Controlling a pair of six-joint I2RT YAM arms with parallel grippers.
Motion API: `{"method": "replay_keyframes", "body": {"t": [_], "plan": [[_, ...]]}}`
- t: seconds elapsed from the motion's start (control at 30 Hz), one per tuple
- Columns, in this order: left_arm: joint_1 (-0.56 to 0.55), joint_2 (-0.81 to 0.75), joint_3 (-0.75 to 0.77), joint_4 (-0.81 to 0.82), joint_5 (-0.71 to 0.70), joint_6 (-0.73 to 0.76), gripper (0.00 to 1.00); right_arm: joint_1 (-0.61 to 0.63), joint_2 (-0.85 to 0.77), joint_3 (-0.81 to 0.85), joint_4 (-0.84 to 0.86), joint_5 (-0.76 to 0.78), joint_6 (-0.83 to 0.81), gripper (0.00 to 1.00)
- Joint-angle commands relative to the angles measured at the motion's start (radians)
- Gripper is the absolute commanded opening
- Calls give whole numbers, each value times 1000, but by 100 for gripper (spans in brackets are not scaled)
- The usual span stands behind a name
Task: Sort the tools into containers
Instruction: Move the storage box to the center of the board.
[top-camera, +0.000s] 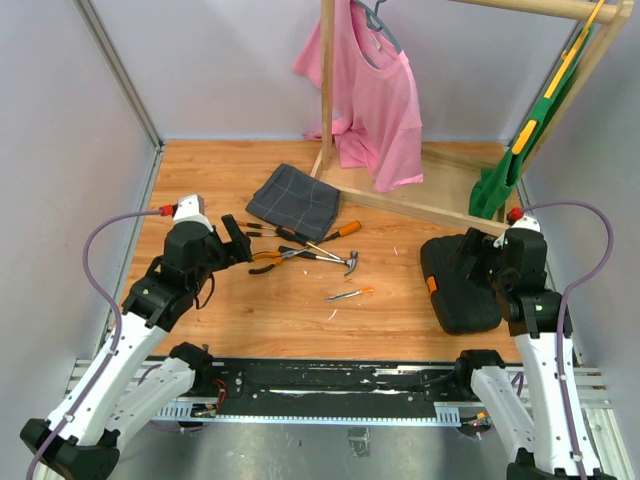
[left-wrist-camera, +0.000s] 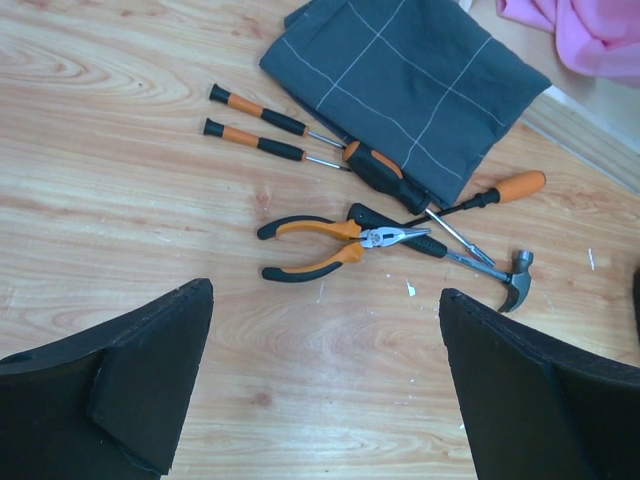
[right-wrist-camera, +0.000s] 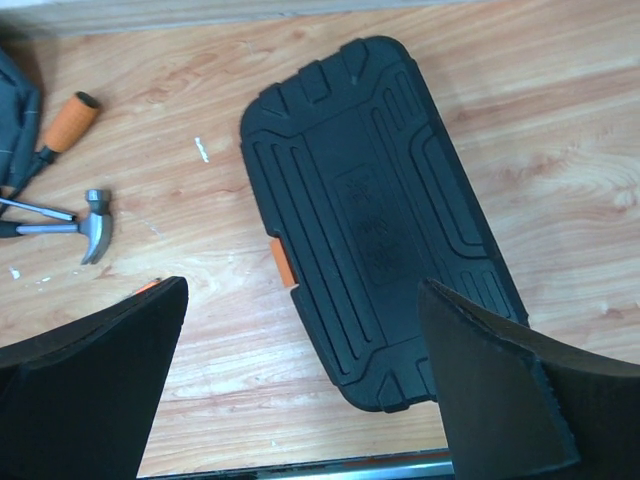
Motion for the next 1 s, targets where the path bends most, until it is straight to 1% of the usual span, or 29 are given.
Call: {"method": "replay_keyframes", "body": {"t": [0.0,0.17,0.27,0.4,0.53,0.63,0.77,0.97], "plan": [[12,-32,4,23,5,3,99,-28,43,-12,-42,86,9,99],[12,-21,7,20,6,3,99,-46,119,-33,-26,141,-2,99],[12,-16,7,20,13,5,99,-82,156,-39,3,129,-5,99],[12,-14,5,24,18,7,99,-148,210,-59,85,82,5,99],[12,-14,2,30,34,10,99,-252,274,-92,188,-52,22,99],[12,-8,1,33,47,15,99,-307,299,-131,278,-107,29,99],[12,9,2,37,64,21,99,-350,340,-165,363,-147,34,99],[12,19,2,40,70,25,99,-392,430,-173,423,-181,34,99]]}}
